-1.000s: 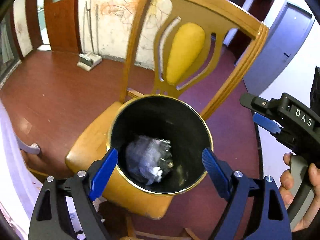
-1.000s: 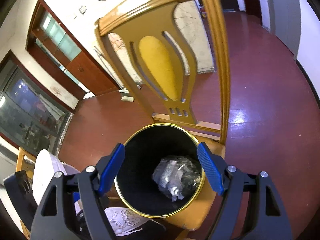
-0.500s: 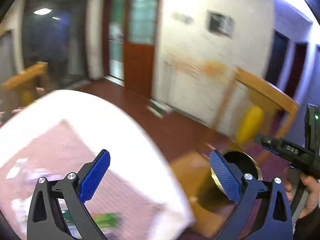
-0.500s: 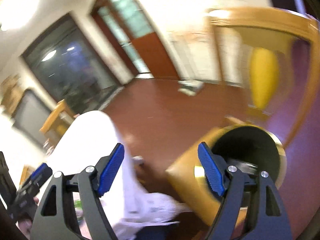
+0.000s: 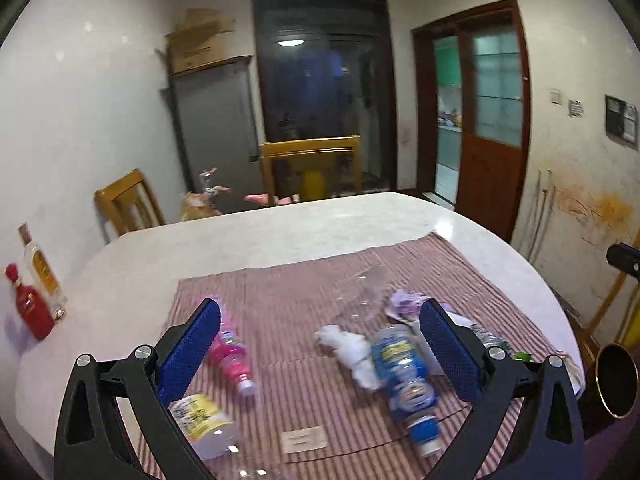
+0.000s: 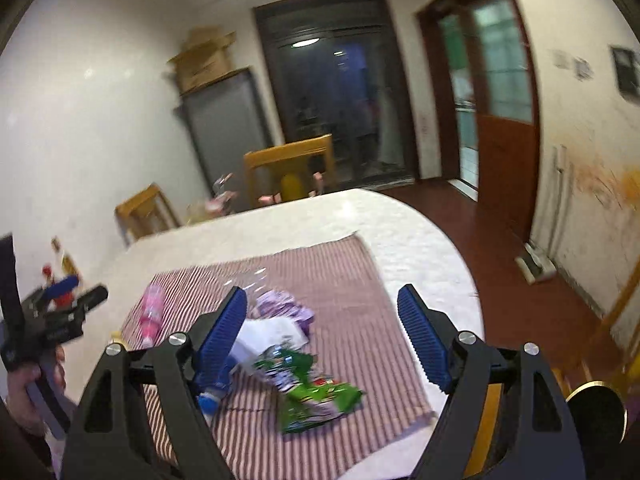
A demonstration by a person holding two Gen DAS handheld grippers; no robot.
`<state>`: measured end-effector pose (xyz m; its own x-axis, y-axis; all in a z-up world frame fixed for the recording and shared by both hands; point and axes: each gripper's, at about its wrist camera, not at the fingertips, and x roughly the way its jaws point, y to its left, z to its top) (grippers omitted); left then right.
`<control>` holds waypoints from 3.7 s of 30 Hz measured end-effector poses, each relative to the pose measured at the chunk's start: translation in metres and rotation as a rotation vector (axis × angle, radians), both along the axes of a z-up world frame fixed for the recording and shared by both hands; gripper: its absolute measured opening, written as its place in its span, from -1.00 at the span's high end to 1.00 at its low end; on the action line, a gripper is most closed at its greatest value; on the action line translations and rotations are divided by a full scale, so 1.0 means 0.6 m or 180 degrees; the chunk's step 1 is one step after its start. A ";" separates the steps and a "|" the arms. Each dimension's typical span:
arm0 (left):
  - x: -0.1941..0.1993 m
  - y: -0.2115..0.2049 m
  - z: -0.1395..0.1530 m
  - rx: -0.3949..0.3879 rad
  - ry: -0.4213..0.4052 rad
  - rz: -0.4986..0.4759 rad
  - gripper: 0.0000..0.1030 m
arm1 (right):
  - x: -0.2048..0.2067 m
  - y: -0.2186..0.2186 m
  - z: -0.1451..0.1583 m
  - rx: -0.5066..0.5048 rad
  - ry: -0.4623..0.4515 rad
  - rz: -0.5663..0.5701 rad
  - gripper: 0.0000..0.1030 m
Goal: Collect trash
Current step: 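Move both tools back over the tablecloth, then grasp the green snack bag with the right tool while the left tool grasps the white face mask, then open the right tool over the black bin while the left tool drops the mask in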
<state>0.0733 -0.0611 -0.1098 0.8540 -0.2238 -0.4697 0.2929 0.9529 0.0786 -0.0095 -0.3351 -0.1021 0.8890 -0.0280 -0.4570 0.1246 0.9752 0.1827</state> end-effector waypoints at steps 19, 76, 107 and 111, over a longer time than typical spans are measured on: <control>0.004 0.013 -0.019 -0.0187 0.0045 -0.0155 -0.89 | 0.020 0.072 0.022 -0.0124 0.0045 0.0123 -0.52; 0.195 -0.326 -0.231 0.1309 0.1877 -0.1548 0.87 | 0.133 -0.014 -0.136 0.0330 0.1208 0.0377 0.60; 0.010 -0.433 -0.082 0.0626 0.1368 -0.2531 0.90 | -0.189 -0.381 -0.185 0.0707 0.1178 -0.2168 0.60; -0.034 -0.491 -0.083 0.0712 0.1312 -0.2776 0.90 | -0.274 -0.445 -0.270 0.0983 0.1445 -0.2686 0.58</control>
